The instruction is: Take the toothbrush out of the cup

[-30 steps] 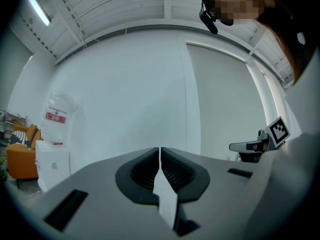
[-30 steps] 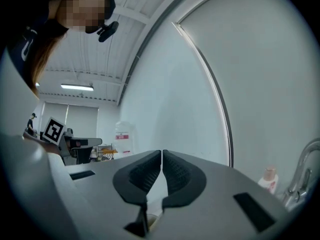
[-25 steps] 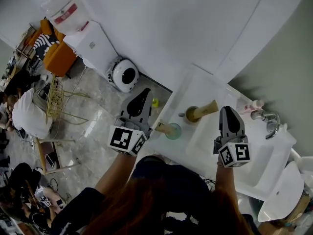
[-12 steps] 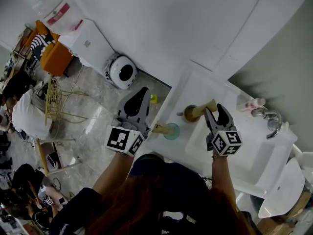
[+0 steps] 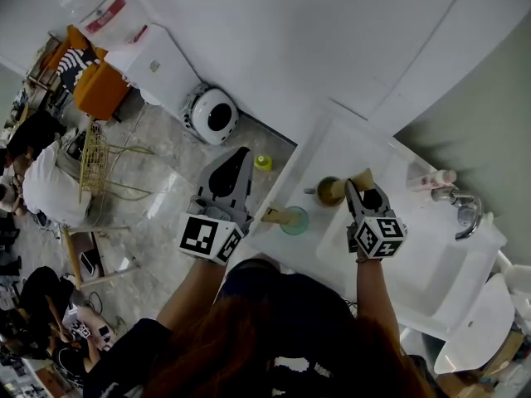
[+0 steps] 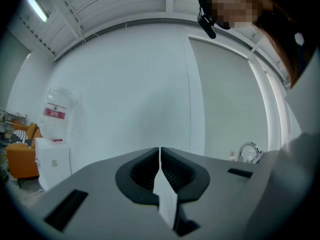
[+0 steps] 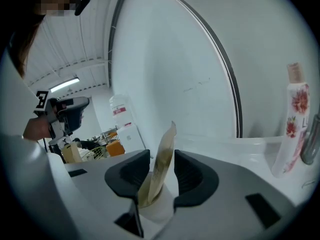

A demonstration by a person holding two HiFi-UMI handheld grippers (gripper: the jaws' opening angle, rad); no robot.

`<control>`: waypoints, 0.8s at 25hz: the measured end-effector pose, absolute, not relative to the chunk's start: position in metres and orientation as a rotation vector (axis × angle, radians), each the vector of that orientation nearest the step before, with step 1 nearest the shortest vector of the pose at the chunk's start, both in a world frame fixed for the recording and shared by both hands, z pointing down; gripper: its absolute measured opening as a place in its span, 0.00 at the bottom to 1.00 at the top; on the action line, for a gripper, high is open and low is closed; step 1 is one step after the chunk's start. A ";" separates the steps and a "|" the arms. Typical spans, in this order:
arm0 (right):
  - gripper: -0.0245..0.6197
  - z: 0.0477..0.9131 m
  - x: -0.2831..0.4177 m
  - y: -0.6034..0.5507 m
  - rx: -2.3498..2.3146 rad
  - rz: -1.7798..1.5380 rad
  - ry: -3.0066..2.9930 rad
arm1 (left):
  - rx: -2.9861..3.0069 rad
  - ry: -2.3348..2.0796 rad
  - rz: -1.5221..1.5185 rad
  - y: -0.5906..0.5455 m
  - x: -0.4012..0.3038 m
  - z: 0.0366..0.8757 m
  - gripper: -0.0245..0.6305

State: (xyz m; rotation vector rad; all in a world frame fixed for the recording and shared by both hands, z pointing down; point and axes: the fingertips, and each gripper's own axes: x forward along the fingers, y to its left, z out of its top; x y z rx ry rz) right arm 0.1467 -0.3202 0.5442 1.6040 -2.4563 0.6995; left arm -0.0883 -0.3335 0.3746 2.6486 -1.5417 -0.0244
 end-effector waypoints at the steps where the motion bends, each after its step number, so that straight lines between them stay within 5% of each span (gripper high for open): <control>1: 0.28 0.543 0.147 -0.320 1.607 0.691 -2.457 | 2.647 -1.544 -0.024 -0.333 -0.089 0.375 0.08; 7: 0.18 0.530 0.148 -0.317 1.624 0.682 -2.489 | 2.653 -1.545 -0.015 -0.326 -0.088 0.375 0.08; 20: 0.15 0.429 0.153 -0.299 1.622 0.483 -2.668 | 2.661 -1.565 -0.044 -0.312 -0.088 0.365 0.08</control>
